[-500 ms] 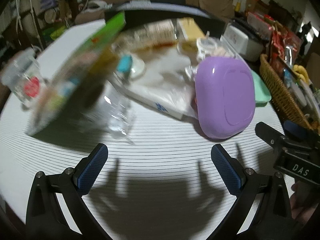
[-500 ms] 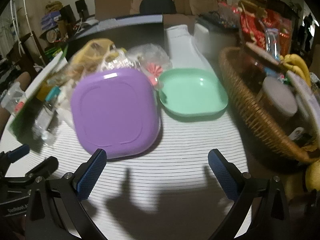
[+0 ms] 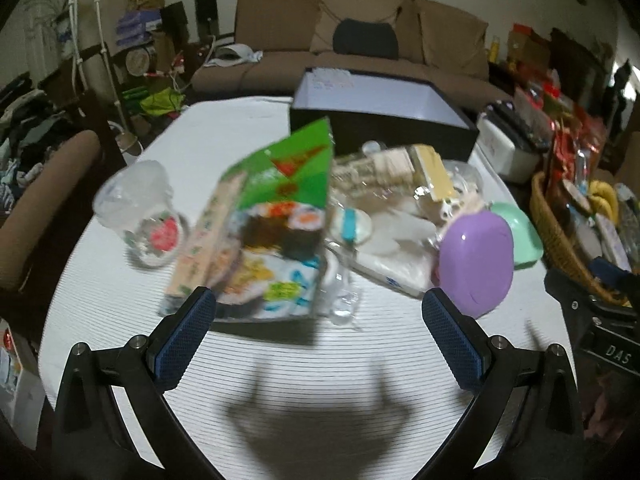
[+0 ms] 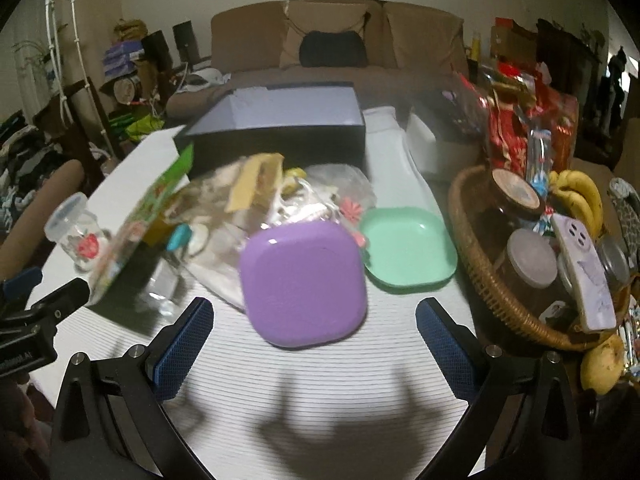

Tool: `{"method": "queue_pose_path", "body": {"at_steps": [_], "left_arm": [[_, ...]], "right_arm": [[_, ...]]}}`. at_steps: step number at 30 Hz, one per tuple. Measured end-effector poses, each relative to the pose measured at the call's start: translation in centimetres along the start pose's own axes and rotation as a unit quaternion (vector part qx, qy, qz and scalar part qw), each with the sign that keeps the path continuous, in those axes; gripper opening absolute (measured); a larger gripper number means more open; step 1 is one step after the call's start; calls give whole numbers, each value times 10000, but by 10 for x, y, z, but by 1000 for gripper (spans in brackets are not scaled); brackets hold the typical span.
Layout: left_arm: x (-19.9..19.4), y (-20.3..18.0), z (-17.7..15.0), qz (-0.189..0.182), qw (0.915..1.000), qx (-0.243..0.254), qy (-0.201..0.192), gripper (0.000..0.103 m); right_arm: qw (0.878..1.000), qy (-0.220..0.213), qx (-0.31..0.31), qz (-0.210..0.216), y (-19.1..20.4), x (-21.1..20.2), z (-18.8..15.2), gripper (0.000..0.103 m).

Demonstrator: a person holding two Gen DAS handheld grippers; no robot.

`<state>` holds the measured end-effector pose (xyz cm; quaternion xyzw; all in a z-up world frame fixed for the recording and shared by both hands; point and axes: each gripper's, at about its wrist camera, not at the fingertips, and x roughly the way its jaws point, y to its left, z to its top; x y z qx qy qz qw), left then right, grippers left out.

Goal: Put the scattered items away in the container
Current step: 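Move both tools toward the purple plate and mint-green plate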

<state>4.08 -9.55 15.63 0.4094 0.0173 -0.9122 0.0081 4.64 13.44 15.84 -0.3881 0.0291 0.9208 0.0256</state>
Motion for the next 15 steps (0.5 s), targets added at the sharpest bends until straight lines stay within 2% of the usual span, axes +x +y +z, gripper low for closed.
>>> {"method": "queue_pose_path", "body": {"at_steps": [15], "left_arm": [[-33, 60, 18, 233, 9993, -138, -265, 103]], "right_arm": [[9989, -315, -182, 293, 66, -34, 27, 103]]}}
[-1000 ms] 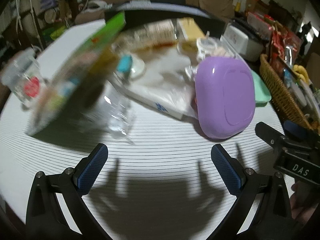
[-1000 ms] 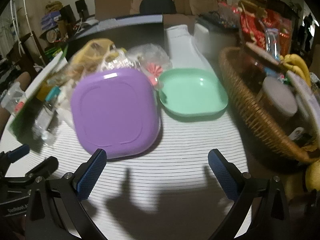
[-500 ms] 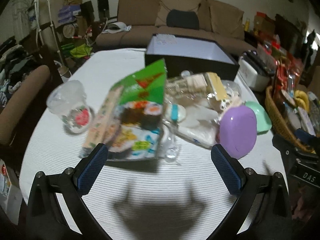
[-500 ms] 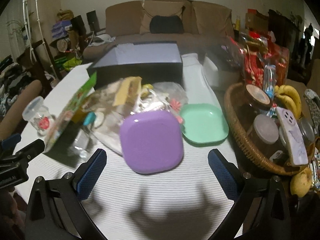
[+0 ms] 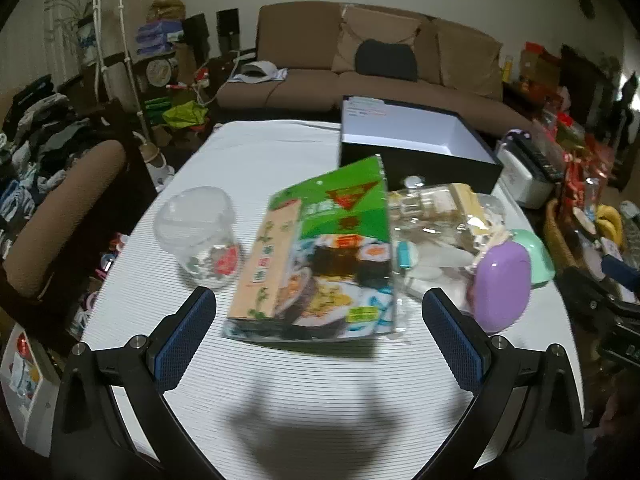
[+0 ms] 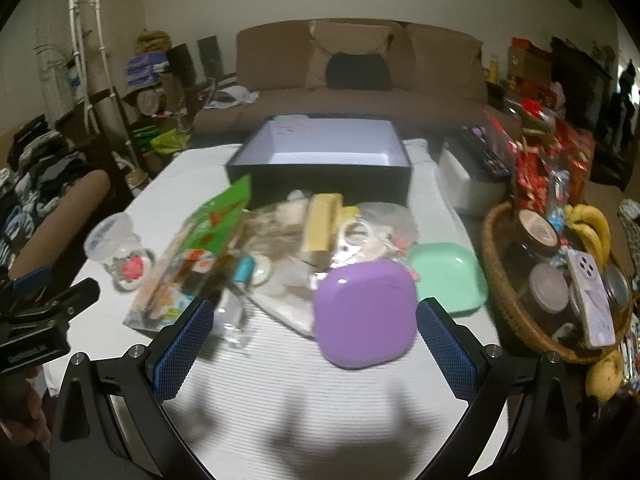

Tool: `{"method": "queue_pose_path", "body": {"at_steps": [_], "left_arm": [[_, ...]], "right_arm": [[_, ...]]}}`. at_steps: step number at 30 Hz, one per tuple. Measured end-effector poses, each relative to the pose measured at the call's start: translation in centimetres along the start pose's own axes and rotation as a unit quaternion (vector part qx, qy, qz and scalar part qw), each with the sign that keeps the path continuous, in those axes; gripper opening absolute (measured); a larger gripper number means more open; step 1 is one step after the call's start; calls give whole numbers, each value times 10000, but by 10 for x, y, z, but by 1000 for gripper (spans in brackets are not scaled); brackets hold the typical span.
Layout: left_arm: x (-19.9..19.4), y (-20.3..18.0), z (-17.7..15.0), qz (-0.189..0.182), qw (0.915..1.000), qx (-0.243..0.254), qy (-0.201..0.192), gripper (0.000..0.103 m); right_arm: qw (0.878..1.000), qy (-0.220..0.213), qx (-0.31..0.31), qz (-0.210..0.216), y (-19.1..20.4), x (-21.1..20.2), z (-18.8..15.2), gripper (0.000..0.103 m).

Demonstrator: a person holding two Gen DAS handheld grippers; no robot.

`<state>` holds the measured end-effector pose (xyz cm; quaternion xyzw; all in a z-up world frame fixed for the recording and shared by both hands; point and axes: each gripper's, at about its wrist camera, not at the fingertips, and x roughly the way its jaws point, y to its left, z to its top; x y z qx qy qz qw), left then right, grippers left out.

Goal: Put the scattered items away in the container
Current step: 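Move both tools toward the purple plate and mint-green plate, then grasp the purple square plate with the left tool and set it down nearer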

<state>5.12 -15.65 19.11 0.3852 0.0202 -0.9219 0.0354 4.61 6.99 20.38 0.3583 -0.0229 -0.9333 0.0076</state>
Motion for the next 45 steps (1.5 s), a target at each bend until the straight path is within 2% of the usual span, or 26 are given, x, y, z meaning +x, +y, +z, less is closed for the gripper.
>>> {"method": "queue_pose_path", "body": {"at_steps": [4, 8, 14, 22, 28, 35, 39, 45], "left_arm": [[-4, 17, 3, 81, 9999, -50, -45, 103], [-1, 26, 3, 130, 9999, -34, -16, 103], [9, 20, -8, -105, 9999, -5, 76, 103], [35, -20, -28, -351, 9986, 259, 292, 103], [62, -37, -37, -328, 9977, 320, 502, 103], [74, -59, -44, -967, 9931, 393, 535, 103], [79, -80, -44, -1534, 9855, 481, 540, 103], [101, -121, -40, -2048, 9741, 641, 708, 103]], "right_arm": [[9999, -42, -112, 106, 18, 1, 3, 103], [9999, 34, -94, 115, 18, 8, 3, 103], [9999, 56, 133, -48, -24, 5, -12, 103], [9986, 156, 392, -314, -83, 6, -30, 103], [9986, 260, 447, -86, -95, 17, -39, 103], [9975, 447, 511, 214, -106, 40, -46, 103], [9966, 598, 442, 364, -113, 60, -47, 103], [9960, 689, 364, 442, -137, 83, -42, 103]]}}
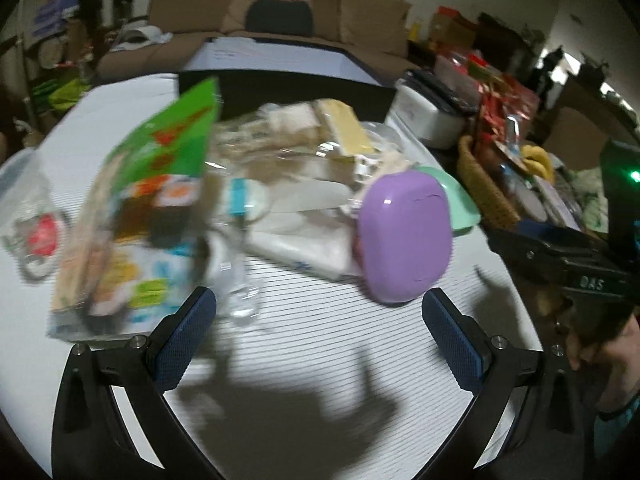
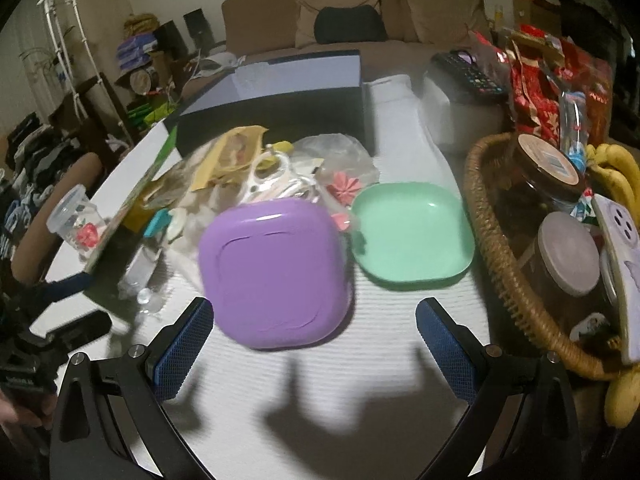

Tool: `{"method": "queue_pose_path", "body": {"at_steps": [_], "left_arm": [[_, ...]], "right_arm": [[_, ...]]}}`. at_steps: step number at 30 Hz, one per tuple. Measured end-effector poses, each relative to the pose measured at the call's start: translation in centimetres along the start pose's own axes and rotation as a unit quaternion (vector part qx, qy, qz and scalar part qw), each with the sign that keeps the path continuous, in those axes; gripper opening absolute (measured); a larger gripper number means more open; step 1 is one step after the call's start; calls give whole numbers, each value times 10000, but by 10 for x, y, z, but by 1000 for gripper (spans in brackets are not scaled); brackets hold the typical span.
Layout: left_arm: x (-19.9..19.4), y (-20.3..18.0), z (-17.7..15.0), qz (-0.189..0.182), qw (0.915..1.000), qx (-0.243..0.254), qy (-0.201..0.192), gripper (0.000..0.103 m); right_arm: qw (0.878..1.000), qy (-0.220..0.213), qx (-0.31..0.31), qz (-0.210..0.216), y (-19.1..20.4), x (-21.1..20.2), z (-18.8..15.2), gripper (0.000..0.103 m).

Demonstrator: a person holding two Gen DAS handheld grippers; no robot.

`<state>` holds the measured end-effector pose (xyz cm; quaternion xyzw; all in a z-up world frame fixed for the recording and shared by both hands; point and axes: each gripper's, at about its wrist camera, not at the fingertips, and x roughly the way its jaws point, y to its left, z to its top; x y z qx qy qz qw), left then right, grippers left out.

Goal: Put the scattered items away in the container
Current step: 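Grasp the purple square plate with the left tool and set it down nearer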

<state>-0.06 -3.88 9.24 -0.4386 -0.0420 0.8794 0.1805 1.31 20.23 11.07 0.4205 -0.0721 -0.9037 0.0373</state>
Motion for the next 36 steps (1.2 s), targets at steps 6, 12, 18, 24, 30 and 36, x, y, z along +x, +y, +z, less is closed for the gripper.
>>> {"method": "queue_pose_path", "body": {"at_steps": [6, 12, 18, 24, 30, 36], "left_arm": [[35, -18, 7, -396, 9989, 185, 164, 103], [67, -15, 19, -642, 9974, -100, 297, 102], [92, -10, 25, -1104, 9913, -483, 533, 89], [91, -17, 25, -1225, 9903, -348, 552, 70], [72, -10, 25, -1493, 9863, -502, 488, 66], [24, -7, 20, -1973, 9788, -391, 393, 66]], "right_arm": [[9977, 59, 380, 565, -26, 22, 4, 103], [9954, 221, 385, 848, -31, 48, 8, 103], [9910, 274, 631, 1152, -44, 65, 15, 93], [9817, 417, 773, 1691, -43, 70, 13, 62], [9793, 525, 705, 1825, -33, 61, 4, 58], [9686, 769, 691, 2262, -17, 53, -13, 60]]}}
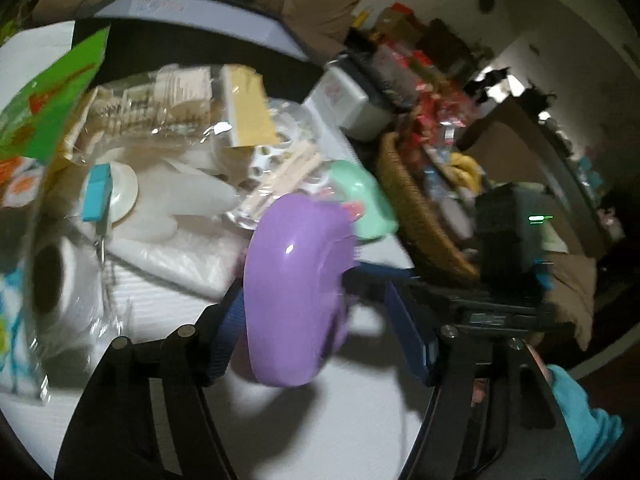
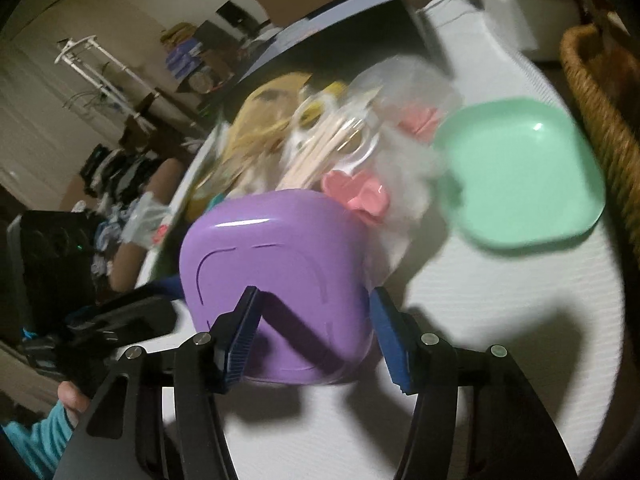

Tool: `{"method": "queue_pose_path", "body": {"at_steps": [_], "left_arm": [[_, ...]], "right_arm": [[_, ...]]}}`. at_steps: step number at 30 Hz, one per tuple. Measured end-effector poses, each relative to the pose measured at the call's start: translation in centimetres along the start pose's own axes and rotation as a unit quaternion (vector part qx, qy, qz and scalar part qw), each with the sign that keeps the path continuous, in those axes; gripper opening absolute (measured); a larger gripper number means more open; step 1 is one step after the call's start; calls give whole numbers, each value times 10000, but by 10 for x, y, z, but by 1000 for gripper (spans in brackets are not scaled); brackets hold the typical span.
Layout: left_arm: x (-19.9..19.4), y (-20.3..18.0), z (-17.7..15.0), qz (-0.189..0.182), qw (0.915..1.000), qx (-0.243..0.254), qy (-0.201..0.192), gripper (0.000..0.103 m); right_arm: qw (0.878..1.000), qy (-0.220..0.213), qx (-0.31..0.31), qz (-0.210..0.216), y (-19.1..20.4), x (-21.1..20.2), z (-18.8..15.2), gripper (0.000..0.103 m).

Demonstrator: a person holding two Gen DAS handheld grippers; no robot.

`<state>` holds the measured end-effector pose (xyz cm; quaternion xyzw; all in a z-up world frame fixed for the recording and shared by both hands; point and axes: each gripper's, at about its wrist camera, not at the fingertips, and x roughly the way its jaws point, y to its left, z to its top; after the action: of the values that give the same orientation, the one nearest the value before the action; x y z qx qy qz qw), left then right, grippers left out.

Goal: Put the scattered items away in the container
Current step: 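Grasp the purple square plate with the left tool and set it down nearer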

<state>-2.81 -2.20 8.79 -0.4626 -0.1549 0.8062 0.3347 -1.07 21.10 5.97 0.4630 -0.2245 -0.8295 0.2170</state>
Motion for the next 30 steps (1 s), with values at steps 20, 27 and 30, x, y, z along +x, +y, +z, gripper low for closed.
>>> {"method": "queue_pose_path", "body": {"at_steps": [20, 27, 30], "left_arm": [[-13, -120, -63, -392, 9917, 1082, 581, 67], [-40, -50, -60, 321, 9983, 314, 361, 70], [-44, -21, -63, 578, 9976, -14, 377, 73]], "right_arm": [[9945, -733, 749, -12, 1, -90, -68, 73], [9907, -934, 837, -530, -19, -111, -74, 73], [9916, -833, 603, -784, -15, -109, -75, 74]]}}
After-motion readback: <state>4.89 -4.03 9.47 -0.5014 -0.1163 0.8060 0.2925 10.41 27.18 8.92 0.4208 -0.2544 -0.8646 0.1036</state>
